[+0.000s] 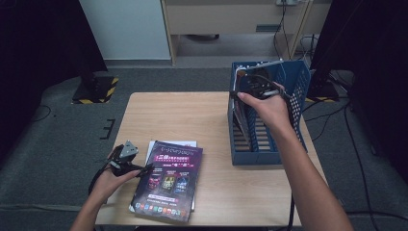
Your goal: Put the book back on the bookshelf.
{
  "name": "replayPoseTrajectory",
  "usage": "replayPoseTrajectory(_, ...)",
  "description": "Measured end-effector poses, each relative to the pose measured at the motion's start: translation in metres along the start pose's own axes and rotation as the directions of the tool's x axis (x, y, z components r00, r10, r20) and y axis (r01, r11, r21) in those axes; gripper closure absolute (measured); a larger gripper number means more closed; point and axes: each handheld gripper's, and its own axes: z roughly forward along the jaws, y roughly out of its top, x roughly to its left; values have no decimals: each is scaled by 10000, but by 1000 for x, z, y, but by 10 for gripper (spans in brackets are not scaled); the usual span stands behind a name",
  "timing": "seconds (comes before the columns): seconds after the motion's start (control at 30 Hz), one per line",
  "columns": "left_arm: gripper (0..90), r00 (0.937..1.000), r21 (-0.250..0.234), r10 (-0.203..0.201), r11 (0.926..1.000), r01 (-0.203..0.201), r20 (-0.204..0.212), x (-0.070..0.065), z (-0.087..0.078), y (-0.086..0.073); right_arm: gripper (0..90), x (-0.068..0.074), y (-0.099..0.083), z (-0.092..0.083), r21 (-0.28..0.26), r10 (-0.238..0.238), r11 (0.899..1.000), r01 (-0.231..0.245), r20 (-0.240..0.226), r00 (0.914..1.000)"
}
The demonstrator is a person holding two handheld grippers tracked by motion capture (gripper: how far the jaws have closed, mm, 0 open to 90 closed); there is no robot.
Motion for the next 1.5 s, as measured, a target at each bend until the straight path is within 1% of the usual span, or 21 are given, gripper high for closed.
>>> replayPoseTrajectory(0.27,48,10000,-5,6,10000,-6,0,0,0,0,179,0,1,-5,-263,-36,9996,34,-87,10000)
replayPoseTrajectory(0.33,48,10000,-7,9,10000,-9,-2,0,0,0,170,-1,0,-7,-331,-2,9995,0,-53,10000)
replayPoseTrajectory(0.47,49,10000,-15,19,10000,-19,-17,1,-1,0,158,-3,0,-12,-443,-75,9990,76,13,10000)
replayPoseTrajectory(0.57,49,9998,-221,-186,9996,187,41,2,-3,1,155,-4,-2,-18,-516,-57,9986,61,78,10000)
replayPoseTrajectory(0.63,49,9995,-391,-308,9988,307,-30,4,-5,1,154,-5,-3,-21,-511,-221,9984,226,118,9997)
replayPoseTrajectory(0.67,51,9994,-449,-344,9984,342,-51,5,-7,1,153,-5,-4,-23,-507,-227,9984,233,134,9997)
replayPoseTrajectory(0.73,50,9992,-457,-403,9982,400,-73,5,-7,1,153,-4,-6,-26,-499,-345,9981,355,210,9992)
replayPoseTrajectory(0.8,50,9990,-469,-437,9980,434,-64,5,-7,1,153,-5,-10,-29,-597,-312,9977,323,181,9993)
replayPoseTrajectory(0.93,50,9994,-402,-343,9986,339,-87,5,-8,1,152,-10,-21,-33,-589,-252,9979,265,220,9994)
replayPoseTrajectory(1.23,50,9993,-400,-325,9987,318,-171,4,-7,1,130,-26,-50,-40,-633,30,9980,-14,263,9997)
replayPoseTrajectory(1.27,50,9994,-383,-301,9988,294,-183,4,-7,1,129,-27,-53,-40,-647,36,9979,-19,251,9997)
replayPoseTrajectory(1.3,50,9994,-362,-283,9990,276,-184,4,-7,1,127,-29,-57,-40,-648,146,9978,-130,245,9996)
replayPoseTrajectory(1.43,50,9995,-354,-247,9991,239,-207,4,-6,1,124,-32,-69,-38,-602,151,9981,-137,232,9996)
replayPoseTrajectory(1.47,50,9995,-353,-247,9991,239,-214,4,-6,1,121,-32,-72,-37,-578,214,9981,-200,237,9995)
replayPoseTrajectory(1.5,50,9994,-349,-253,9991,245,-219,4,-6,1,119,-33,-76,-36,-561,153,9983,-139,233,9996)
